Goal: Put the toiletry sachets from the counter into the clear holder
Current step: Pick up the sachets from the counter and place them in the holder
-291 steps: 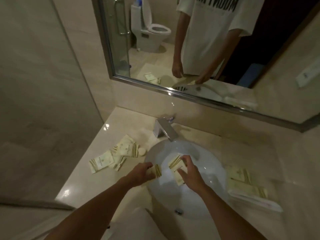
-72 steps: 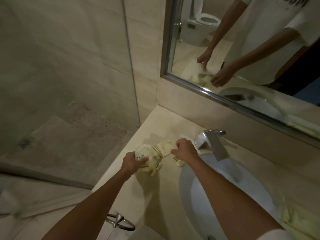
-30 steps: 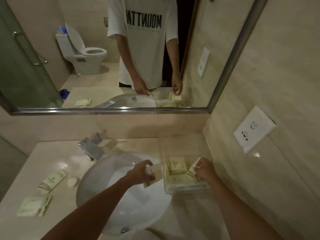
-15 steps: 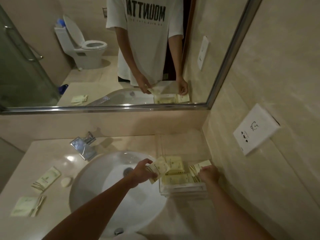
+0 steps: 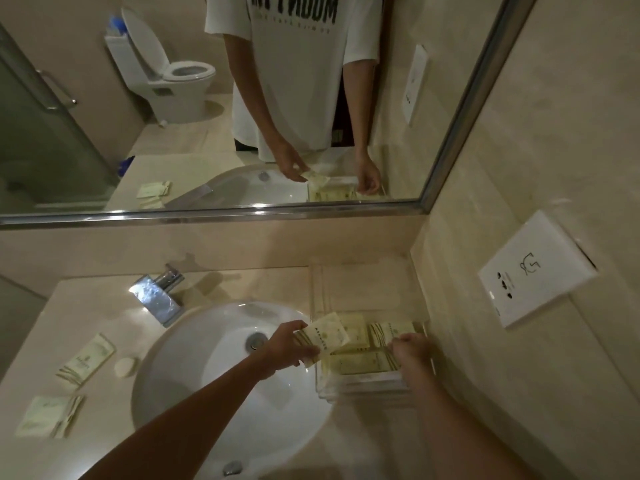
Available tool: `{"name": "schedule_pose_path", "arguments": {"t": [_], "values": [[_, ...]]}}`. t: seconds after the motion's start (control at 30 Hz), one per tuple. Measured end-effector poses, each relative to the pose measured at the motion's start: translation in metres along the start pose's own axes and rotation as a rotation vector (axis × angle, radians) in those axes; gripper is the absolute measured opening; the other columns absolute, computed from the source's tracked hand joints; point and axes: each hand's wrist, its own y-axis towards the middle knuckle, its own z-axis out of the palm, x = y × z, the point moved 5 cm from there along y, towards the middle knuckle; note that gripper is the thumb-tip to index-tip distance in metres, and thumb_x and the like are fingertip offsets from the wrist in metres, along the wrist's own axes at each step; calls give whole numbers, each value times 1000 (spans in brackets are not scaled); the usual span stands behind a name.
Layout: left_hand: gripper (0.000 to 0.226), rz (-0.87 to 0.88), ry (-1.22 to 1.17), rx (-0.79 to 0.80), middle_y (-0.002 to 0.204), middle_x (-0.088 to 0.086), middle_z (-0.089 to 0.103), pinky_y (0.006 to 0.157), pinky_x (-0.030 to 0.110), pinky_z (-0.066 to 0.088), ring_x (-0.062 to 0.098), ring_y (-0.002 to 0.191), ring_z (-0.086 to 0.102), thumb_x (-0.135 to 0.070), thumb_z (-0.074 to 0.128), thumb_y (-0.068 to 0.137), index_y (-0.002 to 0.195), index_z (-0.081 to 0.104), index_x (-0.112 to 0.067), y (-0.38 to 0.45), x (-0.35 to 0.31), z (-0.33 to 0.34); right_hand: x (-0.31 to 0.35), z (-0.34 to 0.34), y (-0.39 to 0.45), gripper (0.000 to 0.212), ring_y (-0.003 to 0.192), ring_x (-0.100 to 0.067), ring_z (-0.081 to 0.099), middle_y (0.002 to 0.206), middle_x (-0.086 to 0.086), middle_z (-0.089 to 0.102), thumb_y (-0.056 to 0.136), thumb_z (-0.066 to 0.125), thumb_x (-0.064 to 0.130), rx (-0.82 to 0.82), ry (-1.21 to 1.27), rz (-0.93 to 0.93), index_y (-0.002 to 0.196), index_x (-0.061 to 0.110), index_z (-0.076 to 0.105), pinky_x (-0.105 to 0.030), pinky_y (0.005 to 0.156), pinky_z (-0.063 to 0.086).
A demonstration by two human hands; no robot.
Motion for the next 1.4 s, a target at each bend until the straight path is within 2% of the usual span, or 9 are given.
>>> {"name": "schedule_pose_path", "arguments": {"t": [0.13, 0.23, 0.33, 0.43, 0.6, 0.77, 0.9, 1.2, 1.4], "values": [[36, -18, -65, 40, 89, 14, 67, 60, 30, 61, 17, 60, 70, 1, 71, 79, 108, 52, -5, 2, 3, 4, 4, -3, -7, 19, 81, -33, 65, 86, -19, 67, 76, 69, 3, 15, -8, -34, 68, 10, 53, -35, 69, 51], [40, -24, -75, 66, 91, 15, 66, 58, 29, 60, 23, 64, 72, 3, 70, 80, 113, 48, -4, 5, 3, 7, 3, -3, -2, 25, 82, -33, 66, 85, -19, 68, 76, 71, 11, 21, -91, -67, 63, 12, 51, -34, 68, 50], [42, -21, -83, 93, 91, 16, 67, 61, 33, 60, 25, 65, 71, 3, 70, 80, 113, 46, -6, 7, 1, 12, 1, -2, 2, 17, 85, -33, 66, 88, -19, 71, 80, 70, 18, 84, -193, -88, 78, 1, 66, -27, 67, 44], [40, -6, -75, 113, 90, 15, 66, 67, 39, 58, 24, 64, 70, 2, 70, 80, 111, 45, -8, 9, 1, 16, 6, -10, -4, 20, 93, -35, 64, 96, -21, 68, 80, 71, 16, 73, -220, -131, 87, 1, 60, -30, 71, 45], [42, -12, -63, 112, 92, 13, 65, 65, 36, 58, 21, 62, 68, 2, 68, 82, 114, 43, -7, 7, 3, 18, 12, -16, -10, 50, 107, -37, 61, 118, -19, 62, 76, 74, 13, 6, -289, -234, 121, 3, 53, -39, 87, 50], [40, -11, -59, 106, 92, 14, 65, 61, 32, 56, 21, 61, 68, 2, 66, 83, 114, 43, -6, 5, 7, 15, 11, -13, -10, 57, 102, -36, 64, 113, -18, 66, 70, 77, 20, -2, -350, -274, 121, 8, 55, -41, 81, 56], [36, 3, -45, 95, 92, 13, 66, 64, 36, 56, 21, 62, 68, 1, 66, 84, 111, 44, -4, 4, 10, 12, 14, -16, -19, 59, 112, -40, 57, 121, -21, 60, 74, 77, 18, -26, -369, -254, 126, 3, 52, -41, 87, 50], [39, 6, -51, 110, 94, 11, 66, 61, 31, 55, 19, 63, 68, 0, 67, 83, 114, 43, -5, 9, 10, 15, 16, -14, -21, 48, 104, -37, 61, 117, -20, 63, 77, 69, 16, -3, -363, -261, 121, 4, 54, -37, 80, 53], [41, -34, -174, 124, 90, 15, 69, 56, 27, 55, 21, 62, 68, 4, 70, 79, 109, 43, -8, 19, 8, 33, 33, -37, -36, 28, 100, -35, 60, 109, -19, 62, 87, 59, 12, -126, -413, -410, 113, 4, 56, -35, 75, 47]]}}
